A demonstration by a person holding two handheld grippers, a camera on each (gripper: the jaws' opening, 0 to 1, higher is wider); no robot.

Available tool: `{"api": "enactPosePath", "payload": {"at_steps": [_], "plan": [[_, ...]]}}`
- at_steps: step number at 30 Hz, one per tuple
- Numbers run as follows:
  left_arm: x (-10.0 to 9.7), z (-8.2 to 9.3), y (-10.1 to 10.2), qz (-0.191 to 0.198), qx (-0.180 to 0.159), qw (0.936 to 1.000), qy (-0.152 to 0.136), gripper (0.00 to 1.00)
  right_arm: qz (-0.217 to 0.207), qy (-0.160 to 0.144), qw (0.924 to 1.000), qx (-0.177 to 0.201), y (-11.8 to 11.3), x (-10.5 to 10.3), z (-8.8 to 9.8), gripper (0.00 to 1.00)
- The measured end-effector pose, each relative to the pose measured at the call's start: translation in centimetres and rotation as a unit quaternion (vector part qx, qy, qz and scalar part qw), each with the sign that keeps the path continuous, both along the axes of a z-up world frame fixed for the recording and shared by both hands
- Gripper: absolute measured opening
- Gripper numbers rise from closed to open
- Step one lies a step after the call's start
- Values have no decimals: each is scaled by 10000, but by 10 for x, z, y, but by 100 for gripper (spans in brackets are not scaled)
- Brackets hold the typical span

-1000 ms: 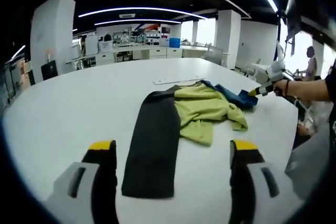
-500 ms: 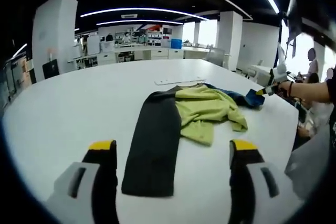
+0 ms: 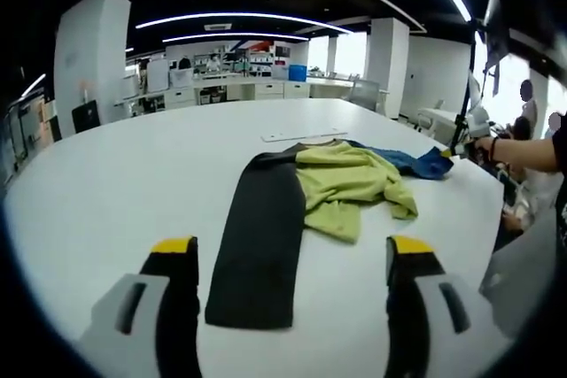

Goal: Fold the garment on the visible template until the final outline fits inside the template.

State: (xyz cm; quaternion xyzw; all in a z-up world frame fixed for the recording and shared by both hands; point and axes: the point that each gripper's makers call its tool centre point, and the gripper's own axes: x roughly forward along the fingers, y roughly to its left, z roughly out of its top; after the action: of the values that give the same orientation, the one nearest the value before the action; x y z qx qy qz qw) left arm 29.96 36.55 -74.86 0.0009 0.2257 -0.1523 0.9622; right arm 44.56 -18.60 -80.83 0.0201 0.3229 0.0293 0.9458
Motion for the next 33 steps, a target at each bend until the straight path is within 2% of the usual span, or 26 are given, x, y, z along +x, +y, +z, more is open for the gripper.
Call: {"api": "enactPosePath", "payload": {"at_steps": [7, 13, 19, 25, 27, 29, 31, 33], "plan": [[-1, -1, -1, -16, 3, 10000, 16, 84, -444, -53, 9989, 114, -18, -9, 2, 0], [-3, -1, -3, -27, -6, 10000, 29, 83, -840, -80, 9957, 382, -34, -12, -1, 0], [-4, -2, -4, -36, -21, 10000, 35, 83, -1044, -63, 9931, 539, -34, -23, -4, 0], [-6, -3, -2, -6, -19, 10000, 52, 82, -1175, 0, 9901, 773, -36, -24, -11, 0], [-6, -3, -2, 8, -40, 10000, 40, 82, -1211, 23, 9897, 760, -38, -23, -13, 0], [-6, -3, 0, 24, -53, 10000, 47, 82, -1429, 127, 9882, 536, -49, -29, -15, 0], [-6, -2, -1, 31, -51, 10000, 43, 82, -1397, 103, 9897, 289, -57, -26, -16, 1], [-7, -2, -1, 36, -49, 10000, 32, 82, -1347, 75, 9908, 38, -56, -31, -11, 16]]}}
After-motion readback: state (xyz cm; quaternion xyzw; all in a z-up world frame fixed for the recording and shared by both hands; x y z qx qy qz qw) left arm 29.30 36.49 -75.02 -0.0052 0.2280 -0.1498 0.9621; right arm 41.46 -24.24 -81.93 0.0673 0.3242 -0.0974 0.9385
